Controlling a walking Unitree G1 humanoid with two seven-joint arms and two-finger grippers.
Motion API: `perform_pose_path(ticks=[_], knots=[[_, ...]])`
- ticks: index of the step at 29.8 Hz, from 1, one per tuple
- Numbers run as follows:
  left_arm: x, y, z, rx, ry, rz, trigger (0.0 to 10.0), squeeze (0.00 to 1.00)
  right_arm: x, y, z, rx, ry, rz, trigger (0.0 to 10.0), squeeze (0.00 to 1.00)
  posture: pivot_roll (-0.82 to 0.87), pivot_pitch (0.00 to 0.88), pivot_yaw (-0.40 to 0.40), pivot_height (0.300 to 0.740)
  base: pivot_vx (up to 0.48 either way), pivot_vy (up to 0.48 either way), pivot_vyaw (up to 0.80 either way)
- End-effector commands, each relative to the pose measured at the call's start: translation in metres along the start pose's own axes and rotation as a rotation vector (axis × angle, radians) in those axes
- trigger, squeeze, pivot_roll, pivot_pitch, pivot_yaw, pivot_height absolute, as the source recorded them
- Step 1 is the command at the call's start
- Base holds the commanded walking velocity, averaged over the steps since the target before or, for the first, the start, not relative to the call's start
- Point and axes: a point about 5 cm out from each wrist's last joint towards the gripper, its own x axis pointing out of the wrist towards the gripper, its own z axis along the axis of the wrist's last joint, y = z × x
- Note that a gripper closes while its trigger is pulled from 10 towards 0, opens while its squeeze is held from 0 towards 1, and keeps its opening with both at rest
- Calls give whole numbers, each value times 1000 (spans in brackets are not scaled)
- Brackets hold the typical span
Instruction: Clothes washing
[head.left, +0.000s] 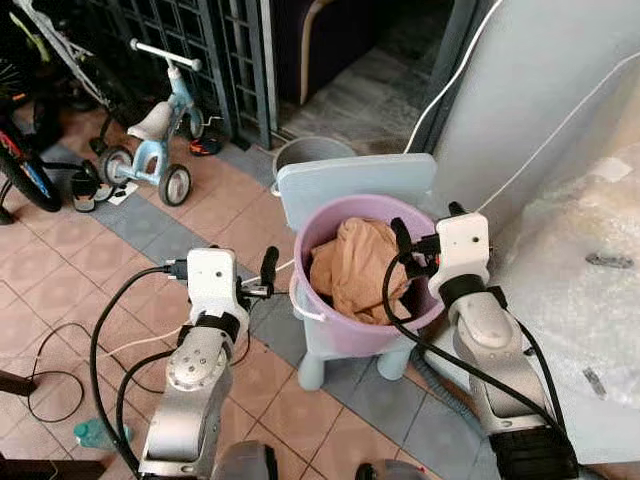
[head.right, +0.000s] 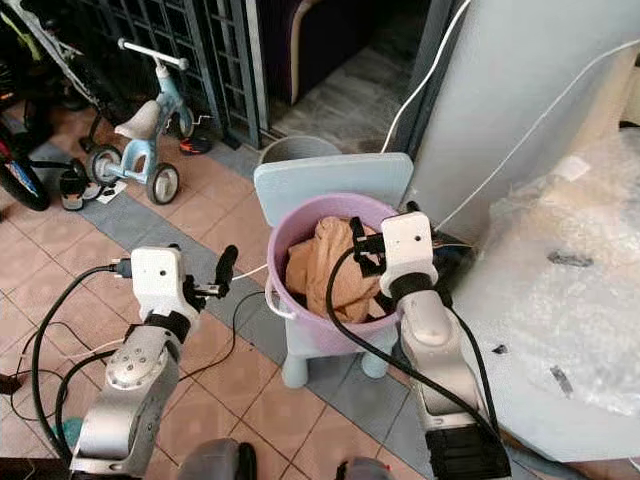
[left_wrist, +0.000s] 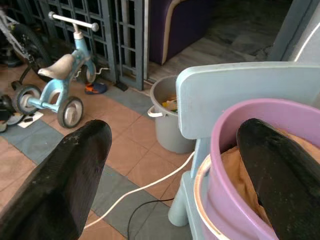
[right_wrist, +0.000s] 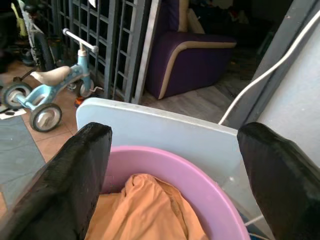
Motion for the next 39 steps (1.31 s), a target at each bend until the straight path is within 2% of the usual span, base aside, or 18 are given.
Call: perform_pose_path(ticks=[1,5,10,14,15,16,17,20,23,26,33,39], knots=[[1,-9,4,-15,-14,-35,10000,0,-4,-8,-6,-22,26,-16,10000,0,42,148,-18,740,480,0,0],[1,-9,2,-5,-1,-28,10000,0,-4,-8,-8,-32,40,-12,10000,0,46,152,-17,740,418,0,0],[0,-8,2,3,10,-14,10000,0,-3,-6,-21,-94,132,3,10000,0,52,163,-20,740,118,0,0],[-1,-4,2,24,25,21,10000,0,-3,-6,-38,-158,260,24,10000,0,60,183,-22,740,0,0,0],[-3,-1,0,25,52,39,10000,0,-5,-7,-51,-200,363,33,10000,0,64,191,-24,740,0,0,0],[-3,-1,0,25,60,43,10000,0,-6,-7,-54,-205,393,31,10000,0,64,191,-24,740,0,0,0],[-7,0,-3,28,79,38,10000,0,-7,-9,-61,-144,443,19,10000,0,73,191,-26,740,0,0,0],[-17,2,-13,95,162,20,10000,0,-7,-10,-74,-62,542,3,10000,0,98,194,-37,740,0,0,0],[-24,4,-13,111,163,15,10000,0,-3,-6,-77,-26,568,26,10000,0,125,200,-50,740,0,0,0],[-29,7,-11,99,155,41,10000,0,5,0,-75,-58,553,71,10000,0,138,204,-58,740,0,0,0],[-41,8,-11,79,182,71,10000,0,15,14,-75,-35,573,136,10000,0,164,234,-75,740,0,-446,0],[-43,8,-10,83,181,64,10000,0,21,8,-70,-48,520,114,10000,0,157,240,-69,740,0,-403,0]])
